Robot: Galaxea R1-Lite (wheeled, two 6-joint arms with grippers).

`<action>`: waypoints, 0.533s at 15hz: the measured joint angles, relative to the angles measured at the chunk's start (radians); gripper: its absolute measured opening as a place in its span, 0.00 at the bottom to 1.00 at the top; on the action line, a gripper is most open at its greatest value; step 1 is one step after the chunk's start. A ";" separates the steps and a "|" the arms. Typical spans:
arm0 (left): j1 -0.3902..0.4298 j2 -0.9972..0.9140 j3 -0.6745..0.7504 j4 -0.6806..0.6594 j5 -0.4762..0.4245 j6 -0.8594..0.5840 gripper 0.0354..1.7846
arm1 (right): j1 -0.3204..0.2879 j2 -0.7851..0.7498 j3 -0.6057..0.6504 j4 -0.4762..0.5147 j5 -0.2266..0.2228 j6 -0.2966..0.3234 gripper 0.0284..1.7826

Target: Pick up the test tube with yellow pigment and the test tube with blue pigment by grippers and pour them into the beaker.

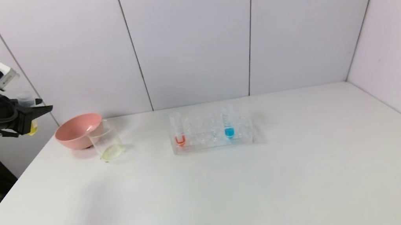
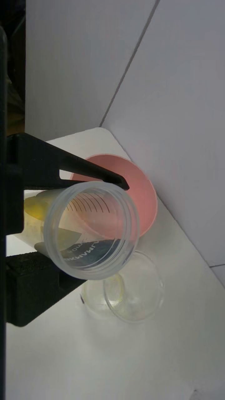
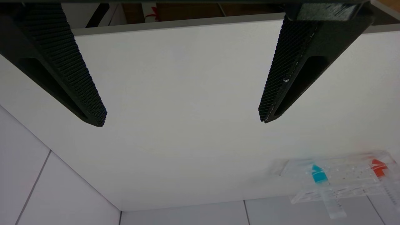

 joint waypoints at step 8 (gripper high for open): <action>0.000 0.113 -0.271 0.360 0.000 0.383 0.29 | 0.000 0.000 0.000 0.000 0.000 0.000 1.00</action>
